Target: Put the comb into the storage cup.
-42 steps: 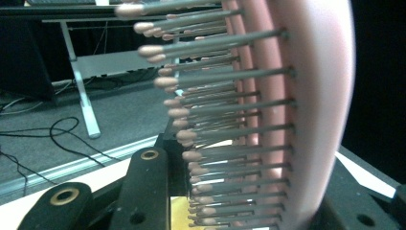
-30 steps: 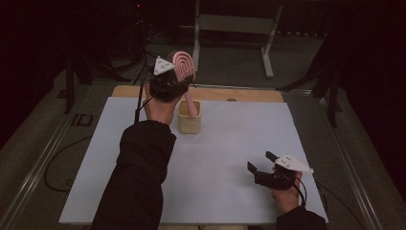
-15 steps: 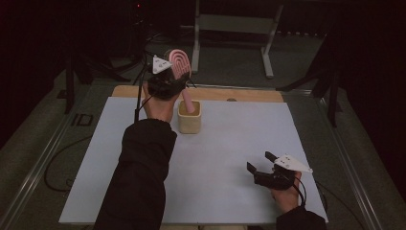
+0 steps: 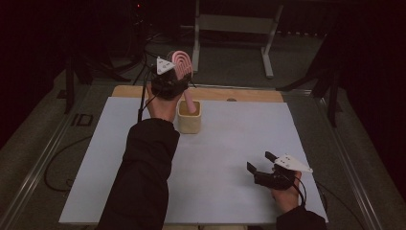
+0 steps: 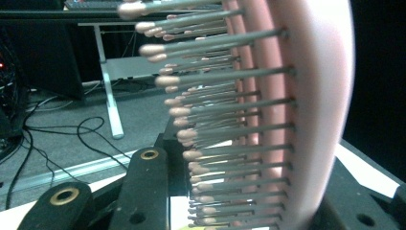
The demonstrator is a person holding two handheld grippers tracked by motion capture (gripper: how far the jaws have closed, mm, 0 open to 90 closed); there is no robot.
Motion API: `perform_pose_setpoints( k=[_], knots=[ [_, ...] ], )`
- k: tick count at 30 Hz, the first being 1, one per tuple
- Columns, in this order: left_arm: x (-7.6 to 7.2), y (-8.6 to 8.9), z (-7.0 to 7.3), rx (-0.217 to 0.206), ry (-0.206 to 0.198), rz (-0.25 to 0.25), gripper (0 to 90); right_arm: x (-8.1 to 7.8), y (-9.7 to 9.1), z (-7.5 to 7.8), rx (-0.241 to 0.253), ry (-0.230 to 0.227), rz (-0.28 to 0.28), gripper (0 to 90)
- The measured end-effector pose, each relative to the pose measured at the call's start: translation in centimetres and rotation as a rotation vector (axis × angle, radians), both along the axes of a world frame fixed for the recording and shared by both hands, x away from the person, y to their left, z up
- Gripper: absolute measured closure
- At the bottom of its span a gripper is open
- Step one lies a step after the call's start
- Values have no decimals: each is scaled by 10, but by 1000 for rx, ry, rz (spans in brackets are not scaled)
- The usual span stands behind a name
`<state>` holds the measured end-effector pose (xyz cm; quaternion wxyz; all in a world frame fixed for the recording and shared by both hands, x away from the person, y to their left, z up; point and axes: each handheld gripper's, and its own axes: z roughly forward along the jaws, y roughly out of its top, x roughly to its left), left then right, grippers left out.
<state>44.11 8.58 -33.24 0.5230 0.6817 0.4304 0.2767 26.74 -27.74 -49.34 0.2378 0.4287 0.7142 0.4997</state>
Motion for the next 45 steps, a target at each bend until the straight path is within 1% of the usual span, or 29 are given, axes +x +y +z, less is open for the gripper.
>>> perform_pose_setpoints(
  k=[6,29,41,45],
  knots=[
    [1,-4,-3,-2,-8,1,627,0,1,0,-2,3,3,131],
    [5,-18,-17,12,3,7,627,0,2,-1,-8,10,6,134],
    [6,-16,-19,9,-2,28,627,0,2,-1,-12,13,5,135],
    [7,-16,-20,17,-1,34,627,0,2,-1,-14,14,6,135]
  ],
)
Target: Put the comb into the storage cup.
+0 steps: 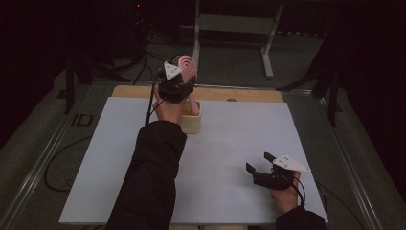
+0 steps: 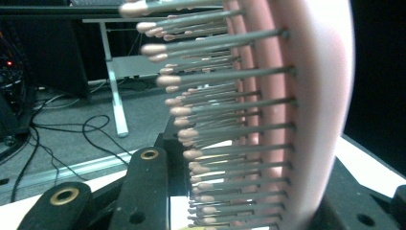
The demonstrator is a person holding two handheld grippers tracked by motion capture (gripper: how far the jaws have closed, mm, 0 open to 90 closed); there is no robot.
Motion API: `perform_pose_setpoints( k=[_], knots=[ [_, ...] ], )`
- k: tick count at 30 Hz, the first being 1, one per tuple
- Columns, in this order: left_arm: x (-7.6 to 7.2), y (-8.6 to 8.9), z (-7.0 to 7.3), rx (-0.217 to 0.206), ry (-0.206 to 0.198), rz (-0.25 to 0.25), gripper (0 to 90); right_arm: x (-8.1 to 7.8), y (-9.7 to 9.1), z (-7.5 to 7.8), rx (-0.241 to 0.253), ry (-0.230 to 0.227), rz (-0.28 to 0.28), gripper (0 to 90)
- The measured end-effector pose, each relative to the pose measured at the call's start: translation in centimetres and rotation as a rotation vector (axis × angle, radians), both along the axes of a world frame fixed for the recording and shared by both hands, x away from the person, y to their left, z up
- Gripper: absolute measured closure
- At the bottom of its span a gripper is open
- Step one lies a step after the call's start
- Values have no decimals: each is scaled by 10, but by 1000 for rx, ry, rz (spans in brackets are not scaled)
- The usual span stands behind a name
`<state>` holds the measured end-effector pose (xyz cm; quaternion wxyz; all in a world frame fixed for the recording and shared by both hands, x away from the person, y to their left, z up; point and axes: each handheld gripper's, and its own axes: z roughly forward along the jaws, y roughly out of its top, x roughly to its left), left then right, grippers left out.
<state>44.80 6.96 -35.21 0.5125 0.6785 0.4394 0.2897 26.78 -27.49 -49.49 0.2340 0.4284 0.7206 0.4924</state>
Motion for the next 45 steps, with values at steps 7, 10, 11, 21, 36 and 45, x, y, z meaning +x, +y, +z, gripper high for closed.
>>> perform_pose_setpoints(
  k=[7,10,11,21,36,45],
  knots=[
    [1,0,-5,0,11,4,627,0,0,0,0,0,1,135],
    [1,-3,-8,0,16,1,627,0,0,0,0,0,1,135],
    [1,-3,-9,2,18,0,627,0,0,0,0,0,1,135],
    [1,-4,-15,2,29,8,627,0,0,0,1,0,0,135],
    [1,-7,-25,10,49,8,626,0,0,0,-1,2,0,136],
    [1,-3,-38,-13,71,17,626,0,1,-1,-12,13,-3,138]
  ],
)
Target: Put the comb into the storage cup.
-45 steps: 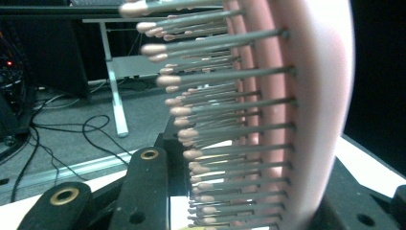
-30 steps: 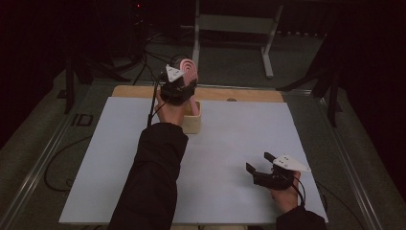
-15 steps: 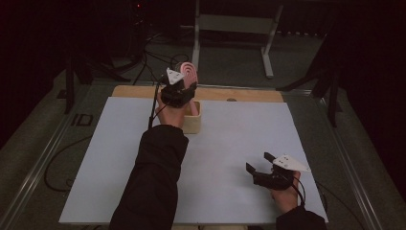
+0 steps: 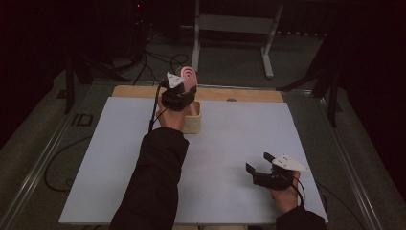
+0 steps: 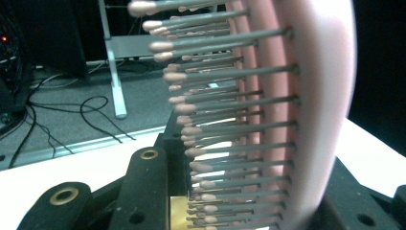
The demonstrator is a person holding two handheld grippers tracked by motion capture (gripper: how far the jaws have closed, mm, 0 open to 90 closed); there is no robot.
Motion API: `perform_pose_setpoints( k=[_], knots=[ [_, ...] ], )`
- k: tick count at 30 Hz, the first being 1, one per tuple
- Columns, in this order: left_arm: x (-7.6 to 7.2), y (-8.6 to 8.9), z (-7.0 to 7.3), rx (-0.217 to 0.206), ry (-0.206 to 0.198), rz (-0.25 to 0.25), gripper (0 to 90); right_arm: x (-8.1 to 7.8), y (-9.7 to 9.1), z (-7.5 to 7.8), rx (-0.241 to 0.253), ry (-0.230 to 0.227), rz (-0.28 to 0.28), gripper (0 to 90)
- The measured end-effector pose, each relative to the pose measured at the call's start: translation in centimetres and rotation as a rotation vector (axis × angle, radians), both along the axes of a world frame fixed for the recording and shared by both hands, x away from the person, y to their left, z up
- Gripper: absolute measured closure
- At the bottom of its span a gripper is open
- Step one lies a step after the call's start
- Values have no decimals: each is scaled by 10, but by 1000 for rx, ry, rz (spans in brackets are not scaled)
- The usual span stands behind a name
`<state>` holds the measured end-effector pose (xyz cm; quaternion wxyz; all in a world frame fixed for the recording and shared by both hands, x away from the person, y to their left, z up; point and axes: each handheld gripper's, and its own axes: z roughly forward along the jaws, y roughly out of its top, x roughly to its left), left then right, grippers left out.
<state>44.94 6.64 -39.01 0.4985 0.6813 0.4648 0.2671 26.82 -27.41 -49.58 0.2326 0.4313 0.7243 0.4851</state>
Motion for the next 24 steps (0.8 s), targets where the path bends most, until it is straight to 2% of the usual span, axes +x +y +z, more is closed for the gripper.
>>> perform_pose_setpoints(
  k=[5,24],
  knots=[
    [1,4,-8,-8,19,8,626,0,0,0,-2,-1,2,137],
    [0,-2,-18,18,37,-7,626,0,0,-1,-1,2,5,137]
  ],
)
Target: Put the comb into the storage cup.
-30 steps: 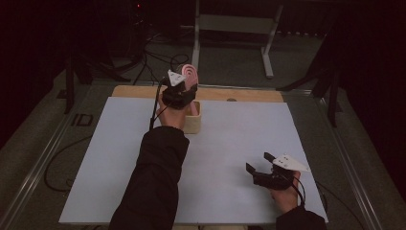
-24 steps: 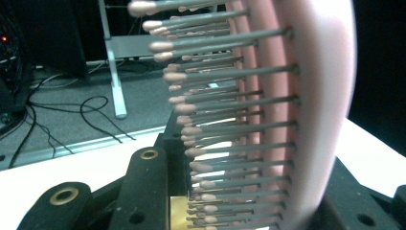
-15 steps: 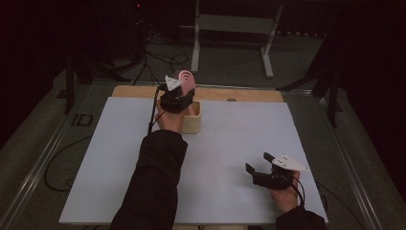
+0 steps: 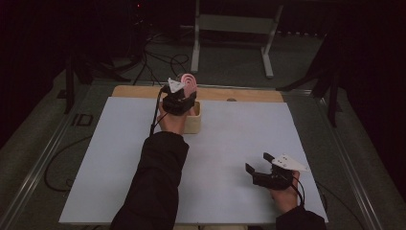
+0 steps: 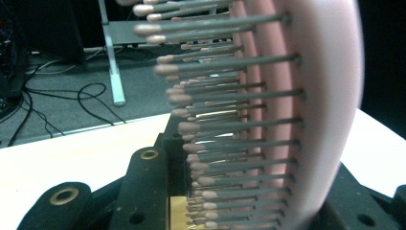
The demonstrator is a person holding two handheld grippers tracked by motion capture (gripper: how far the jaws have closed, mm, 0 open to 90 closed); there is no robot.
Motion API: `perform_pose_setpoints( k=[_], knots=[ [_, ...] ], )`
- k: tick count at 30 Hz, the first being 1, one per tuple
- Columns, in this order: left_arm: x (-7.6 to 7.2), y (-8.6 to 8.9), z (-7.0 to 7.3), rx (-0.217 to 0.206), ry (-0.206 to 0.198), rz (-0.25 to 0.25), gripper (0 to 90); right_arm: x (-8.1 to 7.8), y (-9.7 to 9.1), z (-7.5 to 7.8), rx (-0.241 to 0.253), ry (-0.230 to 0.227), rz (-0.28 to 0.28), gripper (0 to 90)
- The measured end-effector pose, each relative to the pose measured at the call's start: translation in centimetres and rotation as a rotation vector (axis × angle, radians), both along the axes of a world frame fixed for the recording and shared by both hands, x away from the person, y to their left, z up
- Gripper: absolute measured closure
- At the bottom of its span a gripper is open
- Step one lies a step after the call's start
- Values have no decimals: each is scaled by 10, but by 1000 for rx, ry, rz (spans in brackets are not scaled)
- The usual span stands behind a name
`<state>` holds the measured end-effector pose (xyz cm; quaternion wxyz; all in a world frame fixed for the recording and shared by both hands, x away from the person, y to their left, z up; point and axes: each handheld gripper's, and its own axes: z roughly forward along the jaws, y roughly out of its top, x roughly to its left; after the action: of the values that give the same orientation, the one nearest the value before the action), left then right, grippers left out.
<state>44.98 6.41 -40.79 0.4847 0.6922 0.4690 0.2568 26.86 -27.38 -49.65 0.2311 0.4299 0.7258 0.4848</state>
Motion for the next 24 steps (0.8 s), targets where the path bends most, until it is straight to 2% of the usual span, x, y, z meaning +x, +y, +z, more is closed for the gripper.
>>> perform_pose_setpoints(
  k=[6,19,24],
  knots=[
    [0,2,-7,-13,15,4,627,0,1,0,1,3,0,137],
    [-1,-3,-15,1,28,2,625,0,1,-1,-2,4,1,137],
    [-2,0,-19,-10,33,6,626,0,1,-1,-4,6,2,138]
  ],
)
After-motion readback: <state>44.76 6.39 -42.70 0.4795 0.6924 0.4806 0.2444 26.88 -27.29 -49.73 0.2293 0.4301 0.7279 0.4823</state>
